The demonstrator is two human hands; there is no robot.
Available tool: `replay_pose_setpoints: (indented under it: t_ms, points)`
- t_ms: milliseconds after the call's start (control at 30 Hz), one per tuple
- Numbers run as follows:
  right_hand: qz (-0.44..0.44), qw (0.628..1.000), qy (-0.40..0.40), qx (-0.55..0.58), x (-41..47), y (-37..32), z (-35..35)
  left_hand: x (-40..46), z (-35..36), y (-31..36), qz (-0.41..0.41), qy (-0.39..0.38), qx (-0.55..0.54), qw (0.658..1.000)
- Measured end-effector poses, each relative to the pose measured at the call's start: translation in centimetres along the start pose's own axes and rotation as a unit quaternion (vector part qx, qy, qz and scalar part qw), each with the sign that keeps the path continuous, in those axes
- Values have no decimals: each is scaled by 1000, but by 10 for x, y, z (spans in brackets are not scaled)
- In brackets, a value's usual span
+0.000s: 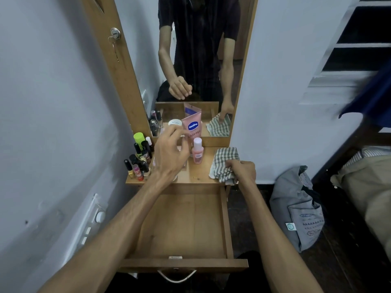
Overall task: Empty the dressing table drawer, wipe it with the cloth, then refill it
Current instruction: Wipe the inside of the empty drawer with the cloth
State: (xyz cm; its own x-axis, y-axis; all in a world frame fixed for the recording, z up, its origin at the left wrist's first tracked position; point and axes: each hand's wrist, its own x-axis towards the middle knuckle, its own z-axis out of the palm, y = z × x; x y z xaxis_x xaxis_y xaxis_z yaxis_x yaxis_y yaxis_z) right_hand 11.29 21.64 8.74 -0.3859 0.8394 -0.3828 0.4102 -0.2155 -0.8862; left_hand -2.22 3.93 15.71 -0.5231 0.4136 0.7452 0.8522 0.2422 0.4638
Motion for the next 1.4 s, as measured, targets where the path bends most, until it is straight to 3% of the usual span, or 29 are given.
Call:
replay_pose_setpoints:
  t_ms: [167, 300, 467, 633, 700, 867, 967, 1067, 1133, 1200, 1400]
  points:
    - [23, 993, -39, 109, -24, 9, -14, -43, 2, 22, -49, -32, -59, 997]
    - [39, 982, -63, 172, -45, 17, -24, -78, 14, 39, -189, -107, -138, 966]
    - [21, 977, -120, 176, -74, 29, -31, -106, 31, 55, -392, -211, -269, 854]
    - [17, 972, -174, 159, -91, 40, -29, -119, 29, 64, -509, -190, -354, 762]
    - [24, 970, -189, 154, -93, 47, -27, -123, 25, 66, -532, -177, -373, 739]
    - [49, 973, -175, 142, -98, 61, -16, -139, 11, 57, -539, -183, -369, 735]
    - [41, 983, -127, 126, -103, 72, -4, -154, 1, 38, -505, -214, -290, 784]
    - [-71, 997, -10, -22, -115, 80, 7, -167, -14, 13, -471, -221, -166, 838]
    - [-182, 970, 69, -145, -122, 84, 15, -175, -29, -6, -452, -205, -78, 865]
    - [-246, 938, 86, -230, -122, 88, 26, -181, -44, -25, -454, -193, -20, 870]
    - [-224, 867, 4, -445, -99, 100, 68, -182, -68, -76, -427, -163, 96, 884]
